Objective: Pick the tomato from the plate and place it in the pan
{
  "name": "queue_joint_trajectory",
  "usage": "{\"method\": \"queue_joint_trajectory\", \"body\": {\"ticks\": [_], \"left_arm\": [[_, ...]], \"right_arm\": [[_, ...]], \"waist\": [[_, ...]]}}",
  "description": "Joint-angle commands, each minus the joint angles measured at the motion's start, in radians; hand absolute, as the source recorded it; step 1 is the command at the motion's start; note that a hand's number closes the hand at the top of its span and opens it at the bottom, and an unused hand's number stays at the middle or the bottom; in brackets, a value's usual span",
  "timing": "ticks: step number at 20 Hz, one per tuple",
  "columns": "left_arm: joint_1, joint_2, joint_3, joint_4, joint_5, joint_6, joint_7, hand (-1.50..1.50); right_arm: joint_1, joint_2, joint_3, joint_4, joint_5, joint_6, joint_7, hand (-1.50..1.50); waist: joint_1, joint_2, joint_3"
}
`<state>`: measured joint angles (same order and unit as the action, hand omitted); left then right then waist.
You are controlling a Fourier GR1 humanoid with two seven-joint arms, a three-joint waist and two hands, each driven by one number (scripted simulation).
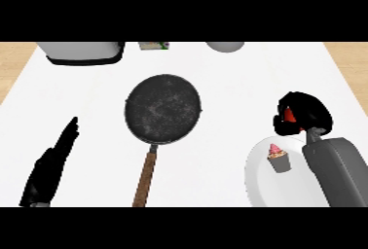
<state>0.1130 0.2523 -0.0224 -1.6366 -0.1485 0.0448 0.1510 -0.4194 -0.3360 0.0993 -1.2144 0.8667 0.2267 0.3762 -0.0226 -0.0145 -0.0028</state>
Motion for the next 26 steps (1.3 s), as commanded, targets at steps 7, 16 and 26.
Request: {"method": "queue_joint_trajectory", "body": {"ticks": [7,16,26], "left_arm": [[-0.035,0.01,0.028,0.039,0.016,-0.028,-0.033,0.0],[-0.055,-0.001,0.029,0.058,0.0,-0.04,-0.034,0.0],[-0.124,-0.035,-0.015,0.105,-0.022,-0.053,-0.038,0.0]], "right_arm": [[-0.109,0.109,0.123,-0.286,0.187,-0.21,0.065,1.5],[-0.351,0.331,0.114,-0.025,0.11,-0.253,0.103,1.5],[-0.598,0.336,0.181,0.54,-0.154,-0.557,0.019,1.5]], "waist": [[0.026,0.013,0.002],[0.044,0.018,0.003],[0.104,0.039,0.002]]}}
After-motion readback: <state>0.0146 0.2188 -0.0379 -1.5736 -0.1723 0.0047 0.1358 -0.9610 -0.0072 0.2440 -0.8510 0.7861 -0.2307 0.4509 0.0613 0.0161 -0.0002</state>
